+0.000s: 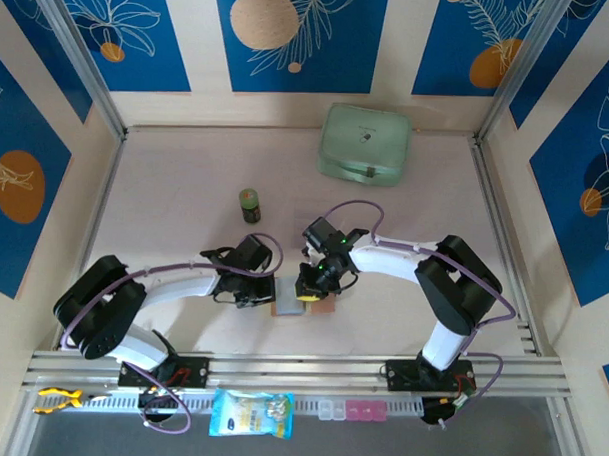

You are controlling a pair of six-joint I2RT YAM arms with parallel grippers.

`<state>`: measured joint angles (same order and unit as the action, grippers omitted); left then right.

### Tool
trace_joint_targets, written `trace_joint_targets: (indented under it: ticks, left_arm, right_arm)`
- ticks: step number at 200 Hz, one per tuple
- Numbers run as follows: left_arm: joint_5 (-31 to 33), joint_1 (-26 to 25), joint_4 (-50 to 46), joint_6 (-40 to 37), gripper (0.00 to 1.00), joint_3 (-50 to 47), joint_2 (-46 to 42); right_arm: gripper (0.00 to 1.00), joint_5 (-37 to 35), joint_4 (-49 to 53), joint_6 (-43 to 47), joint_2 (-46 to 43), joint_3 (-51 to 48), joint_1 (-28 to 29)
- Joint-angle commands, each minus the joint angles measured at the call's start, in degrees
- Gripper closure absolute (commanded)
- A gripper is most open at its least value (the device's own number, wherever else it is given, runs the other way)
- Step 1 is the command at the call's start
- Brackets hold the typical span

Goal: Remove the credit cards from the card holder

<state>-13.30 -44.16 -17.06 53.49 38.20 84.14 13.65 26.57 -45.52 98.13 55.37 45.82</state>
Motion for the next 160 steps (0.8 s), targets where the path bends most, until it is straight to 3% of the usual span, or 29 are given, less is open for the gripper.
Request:
trace_joint_targets:
  ticks: [1,63,109,160]
  left_arm:
    - [1.35,-0.56,-3.13,-1.18,0.94,1.31,0.63]
    - [1.87,-0.44,-4.41,-1.73,0.95,1.97,0.50]
    - [2.06,-0.41,-4.73,-1.82,0.94,2.04,0.32]
    - [2.62,-0.49,-5.50,-2.08,0.94,2.21,-0.28]
  right_arm:
    - [0.85,0.06,0.48,-0.39,0.82,1.82,0.74]
    - [0.89,0.02,-0.17,-0.45,1.34,2.28,1.23]
    - [0.79,-1.56,1.00,-0.31,1.60,2.30,1.37]
    - [0.78,-3.19,2.00,-0.19,1.07,1.67,1.36]
